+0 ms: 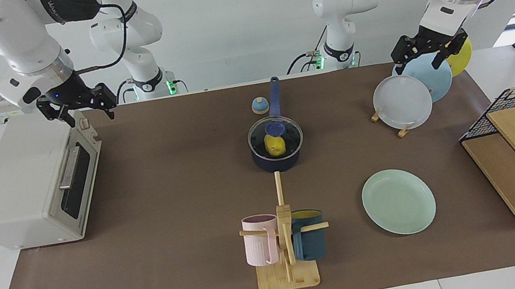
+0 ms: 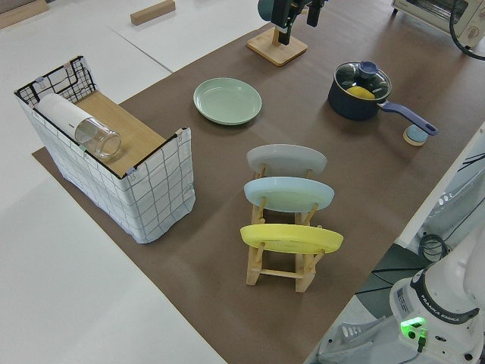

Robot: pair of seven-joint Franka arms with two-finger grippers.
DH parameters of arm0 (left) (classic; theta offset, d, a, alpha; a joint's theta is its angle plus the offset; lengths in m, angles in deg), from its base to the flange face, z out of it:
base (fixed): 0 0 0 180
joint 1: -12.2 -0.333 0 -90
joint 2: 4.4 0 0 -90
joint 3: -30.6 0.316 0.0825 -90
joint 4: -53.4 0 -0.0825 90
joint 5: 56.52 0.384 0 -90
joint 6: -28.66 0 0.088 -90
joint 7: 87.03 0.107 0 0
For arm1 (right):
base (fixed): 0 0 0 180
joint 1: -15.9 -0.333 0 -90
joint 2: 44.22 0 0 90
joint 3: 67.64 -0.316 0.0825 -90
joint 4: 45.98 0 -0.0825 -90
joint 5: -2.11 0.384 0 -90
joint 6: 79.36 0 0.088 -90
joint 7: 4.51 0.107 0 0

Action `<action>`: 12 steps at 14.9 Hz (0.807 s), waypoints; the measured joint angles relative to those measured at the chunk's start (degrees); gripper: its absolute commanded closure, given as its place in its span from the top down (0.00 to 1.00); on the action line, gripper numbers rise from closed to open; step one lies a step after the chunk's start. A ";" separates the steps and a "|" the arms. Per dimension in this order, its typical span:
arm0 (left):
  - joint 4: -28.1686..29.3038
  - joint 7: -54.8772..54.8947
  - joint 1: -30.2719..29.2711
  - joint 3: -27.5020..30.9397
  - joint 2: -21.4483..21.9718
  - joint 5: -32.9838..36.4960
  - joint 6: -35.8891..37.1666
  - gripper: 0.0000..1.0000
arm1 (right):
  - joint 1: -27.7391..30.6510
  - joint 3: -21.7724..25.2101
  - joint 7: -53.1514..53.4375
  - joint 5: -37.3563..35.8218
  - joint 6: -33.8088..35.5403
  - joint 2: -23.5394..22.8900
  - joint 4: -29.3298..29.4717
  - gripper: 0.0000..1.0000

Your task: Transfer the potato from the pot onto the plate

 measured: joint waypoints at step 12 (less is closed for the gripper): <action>0.00 0.00 0.00 0.00 0.00 0.00 0.00 1.00 | -0.14 -0.52 0.00 0.04 -0.24 0.07 -0.17 1.00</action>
